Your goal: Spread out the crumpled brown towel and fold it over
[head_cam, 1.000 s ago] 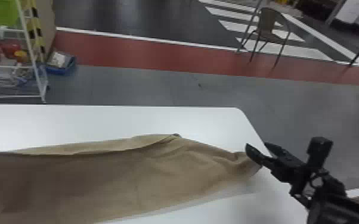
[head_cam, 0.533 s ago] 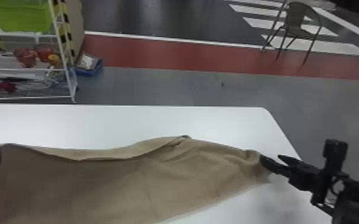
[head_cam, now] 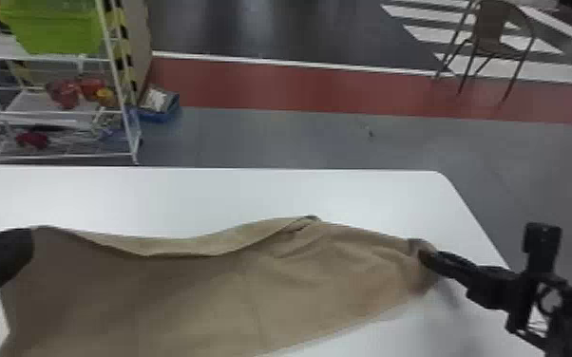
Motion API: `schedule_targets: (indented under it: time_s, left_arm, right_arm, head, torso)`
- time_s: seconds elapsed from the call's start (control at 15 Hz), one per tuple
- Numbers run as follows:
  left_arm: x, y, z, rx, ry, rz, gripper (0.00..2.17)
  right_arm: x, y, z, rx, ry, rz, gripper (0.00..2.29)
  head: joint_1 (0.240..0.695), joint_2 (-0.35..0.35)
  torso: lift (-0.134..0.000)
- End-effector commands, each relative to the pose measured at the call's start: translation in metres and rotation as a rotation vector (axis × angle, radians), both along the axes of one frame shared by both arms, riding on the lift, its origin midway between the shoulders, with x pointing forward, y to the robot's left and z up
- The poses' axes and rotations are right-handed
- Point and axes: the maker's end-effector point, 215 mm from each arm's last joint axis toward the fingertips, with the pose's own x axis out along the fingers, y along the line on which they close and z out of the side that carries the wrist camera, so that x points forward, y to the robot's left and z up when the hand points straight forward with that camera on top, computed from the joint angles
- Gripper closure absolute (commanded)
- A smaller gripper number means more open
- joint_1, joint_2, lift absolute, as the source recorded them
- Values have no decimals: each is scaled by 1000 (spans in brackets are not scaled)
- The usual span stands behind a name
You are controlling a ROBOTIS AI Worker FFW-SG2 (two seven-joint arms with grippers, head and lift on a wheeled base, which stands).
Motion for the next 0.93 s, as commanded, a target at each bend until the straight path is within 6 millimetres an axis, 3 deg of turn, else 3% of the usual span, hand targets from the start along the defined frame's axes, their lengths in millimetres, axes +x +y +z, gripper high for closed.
schedule_targets:
  time_s: [0.0,0.2,0.33,0.47,0.53,0.67,0.87]
  left_arm:
    - [1,0,1,1,-2,2,1740]
    - [0,-4,-10,-6,38,-2,1740]
    - [-1,-11,-11,-11,40,-14,1740]
    - [-2,-14,-17,-17,52,-25,1740]
    - [-2,-15,-19,-17,57,-26,1740]
    - [-3,-13,-18,-9,56,-22,1740]
    - [-5,-18,-23,-15,78,-30,1740]
  right_arm:
    - [-5,4,28,15,-28,3,1949]
    - [-10,5,76,125,-46,-24,1949]
    - [-11,17,107,192,-56,3,1949]
    - [-34,34,123,206,-88,56,1949]
    - [-48,33,125,226,-103,58,1949]
    - [-68,12,137,267,-150,32,1949]
    - [-55,-7,165,310,-155,-3,1949]
  head:
    - [695,-169]
    - [695,-164]
    - [695,-166]
    - [695,-160]
    - [695,-156]
    - [695,-150]
    - [695,-186]
  torso:
    - [-123]
    - [-123]
    - [-123]
    - [-123]
    - [-123]
    - [-123]
    - [-123]
